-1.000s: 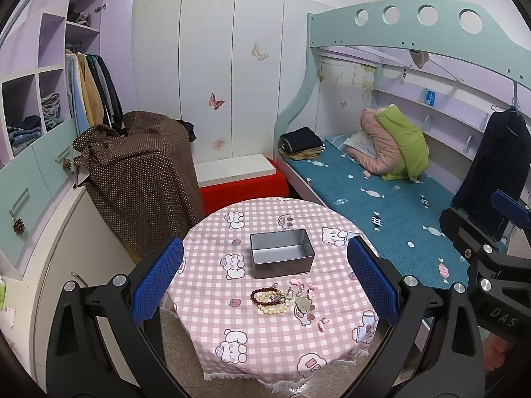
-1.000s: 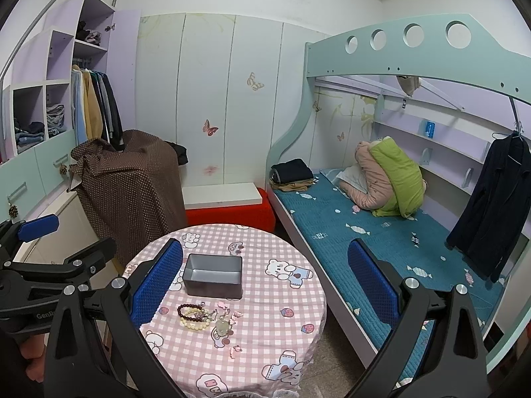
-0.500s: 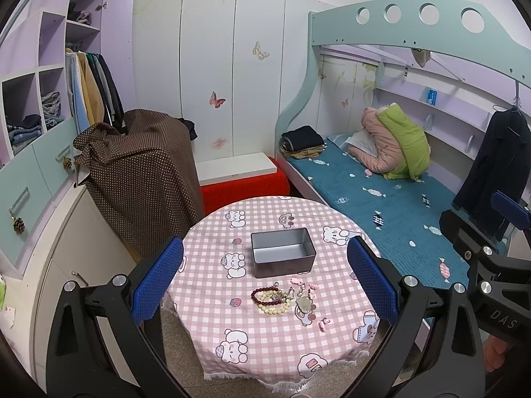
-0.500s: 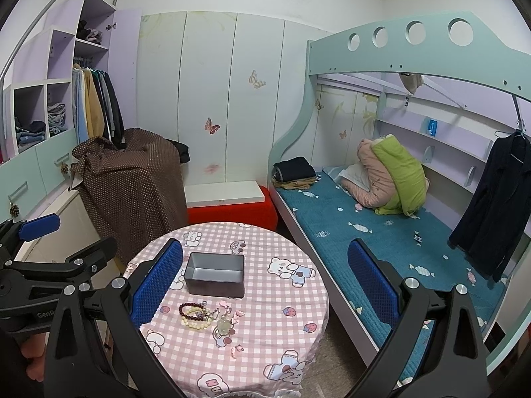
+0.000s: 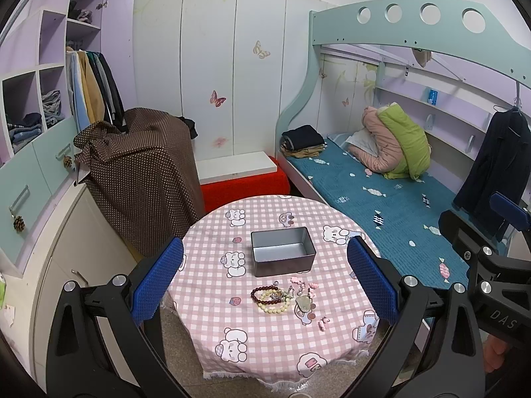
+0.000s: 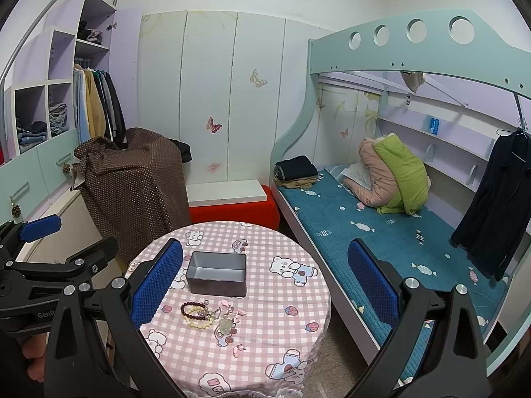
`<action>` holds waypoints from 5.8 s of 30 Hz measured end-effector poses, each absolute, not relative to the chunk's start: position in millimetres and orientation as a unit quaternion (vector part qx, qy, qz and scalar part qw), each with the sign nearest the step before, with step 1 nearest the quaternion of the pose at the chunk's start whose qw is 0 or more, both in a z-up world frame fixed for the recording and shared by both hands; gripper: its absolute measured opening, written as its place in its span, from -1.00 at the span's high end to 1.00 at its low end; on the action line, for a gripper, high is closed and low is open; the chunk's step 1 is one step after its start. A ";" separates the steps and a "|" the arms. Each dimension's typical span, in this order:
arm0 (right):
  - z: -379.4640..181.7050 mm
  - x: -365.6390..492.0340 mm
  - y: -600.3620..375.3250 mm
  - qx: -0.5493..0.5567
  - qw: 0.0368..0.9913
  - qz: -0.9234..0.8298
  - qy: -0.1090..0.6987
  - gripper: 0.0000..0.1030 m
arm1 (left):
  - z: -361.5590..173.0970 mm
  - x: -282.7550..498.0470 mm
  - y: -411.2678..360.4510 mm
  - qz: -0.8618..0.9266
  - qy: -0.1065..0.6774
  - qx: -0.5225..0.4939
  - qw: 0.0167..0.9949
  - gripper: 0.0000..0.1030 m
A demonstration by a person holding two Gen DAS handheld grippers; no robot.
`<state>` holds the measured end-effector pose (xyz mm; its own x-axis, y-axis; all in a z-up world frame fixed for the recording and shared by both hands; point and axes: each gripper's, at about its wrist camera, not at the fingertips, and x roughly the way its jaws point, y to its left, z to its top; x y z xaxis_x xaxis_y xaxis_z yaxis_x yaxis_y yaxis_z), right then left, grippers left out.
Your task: Organize jewelry
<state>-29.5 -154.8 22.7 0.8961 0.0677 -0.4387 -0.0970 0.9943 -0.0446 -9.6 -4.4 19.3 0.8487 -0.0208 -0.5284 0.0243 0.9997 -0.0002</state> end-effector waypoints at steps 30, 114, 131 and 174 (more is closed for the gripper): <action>19.0 -27.1 -147.6 -0.033 0.972 0.048 0.227 -0.85 | 18.6 -8.8 -4.4 -0.011 0.277 0.003 0.961 -0.91; -227.7 188.9 -168.7 -0.072 0.825 0.135 0.544 -0.85 | -299.6 235.8 36.1 0.047 0.692 -0.037 0.719 0.07; -237.7 177.5 -139.3 -0.061 0.793 0.229 0.562 -0.45 | -260.9 225.7 40.7 0.005 0.681 -0.113 0.724 0.86; -248.4 170.4 -43.0 -0.111 0.801 0.186 0.558 0.84 | -234.0 185.5 155.9 -0.025 0.645 -0.148 0.750 0.94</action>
